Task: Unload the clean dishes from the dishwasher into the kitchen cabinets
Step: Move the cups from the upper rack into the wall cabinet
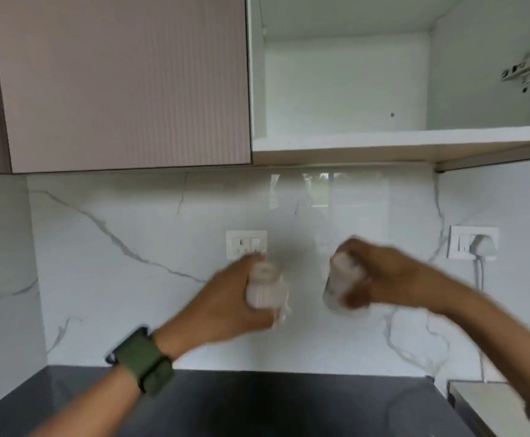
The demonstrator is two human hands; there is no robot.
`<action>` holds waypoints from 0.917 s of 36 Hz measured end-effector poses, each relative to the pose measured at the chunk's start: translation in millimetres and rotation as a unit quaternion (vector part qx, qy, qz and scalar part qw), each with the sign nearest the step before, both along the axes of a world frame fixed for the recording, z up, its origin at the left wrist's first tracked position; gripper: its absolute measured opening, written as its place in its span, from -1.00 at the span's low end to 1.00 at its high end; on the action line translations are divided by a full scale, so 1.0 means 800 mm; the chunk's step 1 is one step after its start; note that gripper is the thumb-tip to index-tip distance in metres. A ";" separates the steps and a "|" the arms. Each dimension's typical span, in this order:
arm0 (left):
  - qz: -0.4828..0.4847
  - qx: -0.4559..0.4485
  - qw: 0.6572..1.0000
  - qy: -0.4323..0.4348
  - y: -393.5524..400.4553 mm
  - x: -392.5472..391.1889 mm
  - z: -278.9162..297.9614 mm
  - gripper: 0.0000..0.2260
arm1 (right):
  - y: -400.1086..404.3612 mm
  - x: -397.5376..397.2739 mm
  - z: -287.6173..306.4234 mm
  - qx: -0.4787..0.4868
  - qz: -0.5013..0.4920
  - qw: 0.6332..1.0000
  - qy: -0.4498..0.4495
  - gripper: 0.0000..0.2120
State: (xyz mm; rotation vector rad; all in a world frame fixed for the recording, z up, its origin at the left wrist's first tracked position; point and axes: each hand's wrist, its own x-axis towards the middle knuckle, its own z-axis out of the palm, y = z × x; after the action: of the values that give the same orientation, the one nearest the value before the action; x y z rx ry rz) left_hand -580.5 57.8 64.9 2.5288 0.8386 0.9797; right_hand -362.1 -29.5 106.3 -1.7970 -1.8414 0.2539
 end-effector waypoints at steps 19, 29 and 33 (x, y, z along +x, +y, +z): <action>0.037 0.031 0.995 -0.088 0.018 0.087 0.300 -0.55 | 0.026 0.036 0.281 0.075 -0.026 0.996 -0.028 -0.69; 0.143 0.016 0.989 -0.041 0.064 0.119 0.299 -0.65 | 0.101 0.054 0.289 0.004 -0.074 0.997 -0.036 -0.53; 0.176 0.023 0.984 -0.017 0.077 0.128 0.298 -0.66 | 0.114 0.060 0.291 -0.003 -0.075 0.996 -0.046 -0.59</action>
State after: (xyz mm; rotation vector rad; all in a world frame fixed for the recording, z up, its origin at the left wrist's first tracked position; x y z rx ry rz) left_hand -478.0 119.1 303.2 2.4423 1.2963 1.1521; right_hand -314.2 61.5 339.1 -1.9696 -1.7569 0.1228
